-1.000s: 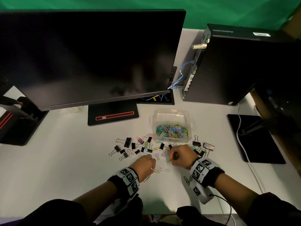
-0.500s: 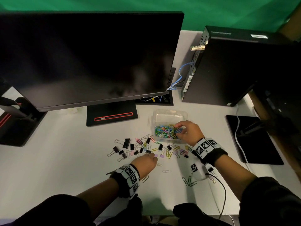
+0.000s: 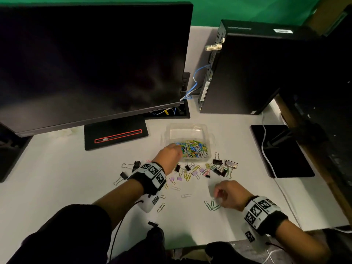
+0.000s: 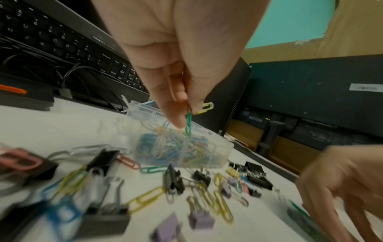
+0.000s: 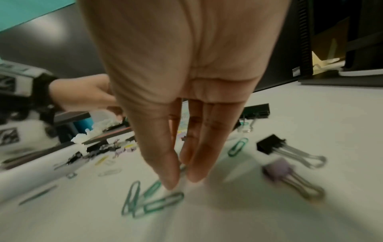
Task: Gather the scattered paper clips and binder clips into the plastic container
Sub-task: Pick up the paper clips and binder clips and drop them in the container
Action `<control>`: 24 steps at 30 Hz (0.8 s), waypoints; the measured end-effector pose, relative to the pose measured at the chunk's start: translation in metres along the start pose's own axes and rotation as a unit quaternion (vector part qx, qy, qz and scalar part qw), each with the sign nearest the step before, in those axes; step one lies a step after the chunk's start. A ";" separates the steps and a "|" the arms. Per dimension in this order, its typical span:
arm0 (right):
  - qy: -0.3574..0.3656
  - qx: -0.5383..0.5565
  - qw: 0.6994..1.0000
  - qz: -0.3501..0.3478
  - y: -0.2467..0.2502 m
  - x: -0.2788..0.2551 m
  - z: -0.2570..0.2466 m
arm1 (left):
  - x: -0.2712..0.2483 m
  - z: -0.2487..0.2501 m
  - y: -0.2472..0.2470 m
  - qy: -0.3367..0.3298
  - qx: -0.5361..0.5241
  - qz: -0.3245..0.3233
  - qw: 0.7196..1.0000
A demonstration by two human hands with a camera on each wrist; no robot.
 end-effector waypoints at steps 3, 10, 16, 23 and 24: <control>0.003 -0.004 1.000 0.015 -0.010 -0.002 0.007 | 0.012 0.005 0.011 0.006 -0.040 0.028 0.999; 0.005 0.088 0.994 0.072 -0.012 0.010 0.013 | 0.019 -0.002 0.002 0.033 -0.085 0.003 0.996; -0.006 0.056 0.992 0.114 -0.001 0.012 0.022 | -0.015 -0.006 -0.011 -0.026 -0.019 -0.094 0.995; 0.004 0.018 0.995 0.095 0.002 0.017 0.019 | -0.045 -0.034 -0.037 -0.009 0.085 -0.231 0.969; 0.005 0.022 0.995 0.097 0.003 0.018 0.019 | -0.047 -0.036 -0.039 -0.006 0.090 -0.231 0.969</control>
Point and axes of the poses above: each hand's wrist, its own x-axis towards the middle knuckle, its own y-axis out of the back of the hand, z = x × y, the point moved 4 cm from there along x, towards the middle knuckle, and after that the axes turned 14 degrees about -z, right-handed, at the moved point
